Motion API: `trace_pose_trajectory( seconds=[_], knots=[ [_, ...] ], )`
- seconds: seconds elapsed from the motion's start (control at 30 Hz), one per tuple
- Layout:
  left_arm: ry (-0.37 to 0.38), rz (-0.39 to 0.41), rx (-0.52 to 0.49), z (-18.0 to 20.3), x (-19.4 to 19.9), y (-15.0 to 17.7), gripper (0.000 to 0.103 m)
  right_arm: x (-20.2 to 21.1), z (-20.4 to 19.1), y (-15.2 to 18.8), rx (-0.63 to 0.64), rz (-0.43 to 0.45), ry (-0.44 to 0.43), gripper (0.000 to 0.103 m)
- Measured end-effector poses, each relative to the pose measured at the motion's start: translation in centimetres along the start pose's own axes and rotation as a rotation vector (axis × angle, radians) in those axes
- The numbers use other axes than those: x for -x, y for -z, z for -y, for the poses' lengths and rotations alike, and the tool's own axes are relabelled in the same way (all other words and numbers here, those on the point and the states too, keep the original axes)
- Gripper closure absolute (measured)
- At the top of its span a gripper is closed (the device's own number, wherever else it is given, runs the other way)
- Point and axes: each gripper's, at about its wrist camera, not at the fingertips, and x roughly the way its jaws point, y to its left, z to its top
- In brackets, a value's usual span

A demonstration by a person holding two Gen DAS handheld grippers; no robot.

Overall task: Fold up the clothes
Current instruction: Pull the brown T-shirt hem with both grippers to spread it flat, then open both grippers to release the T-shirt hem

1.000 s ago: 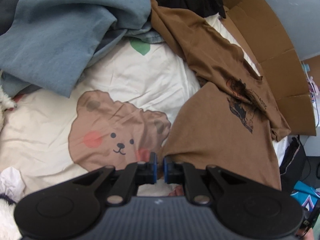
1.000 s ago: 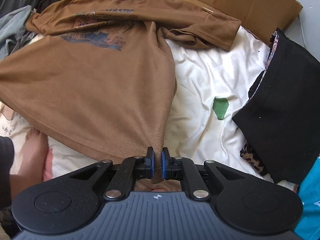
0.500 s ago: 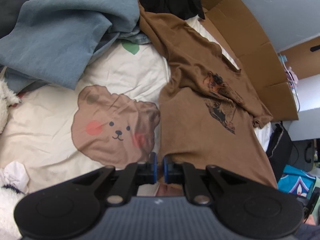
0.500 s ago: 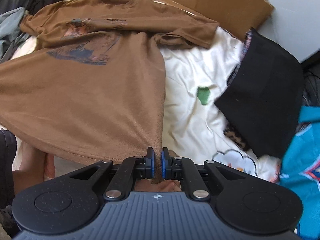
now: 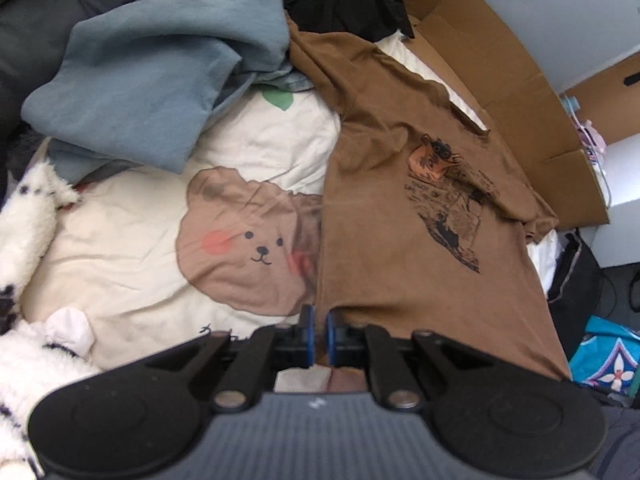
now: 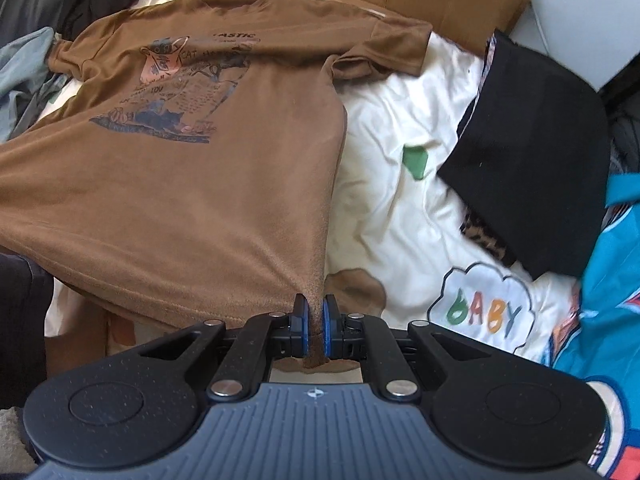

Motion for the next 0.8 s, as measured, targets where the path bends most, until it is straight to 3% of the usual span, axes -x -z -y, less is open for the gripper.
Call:
trace_pose_trajectory(
  seconds=[0.43,0.8],
  knots=[
    [-0.106,-0.087,0.010,-1.7,-3.1,1.8,0.097,-4.8,0.9,2.5,-0.045,-0.135,-0.048,0.097],
    [-0.142,-0.155,0.033,-3.2,-6.2,3.4,0.097,-8.1,0.2,3.8,-0.028,-0.270,-0.033,0.100]
  ],
)
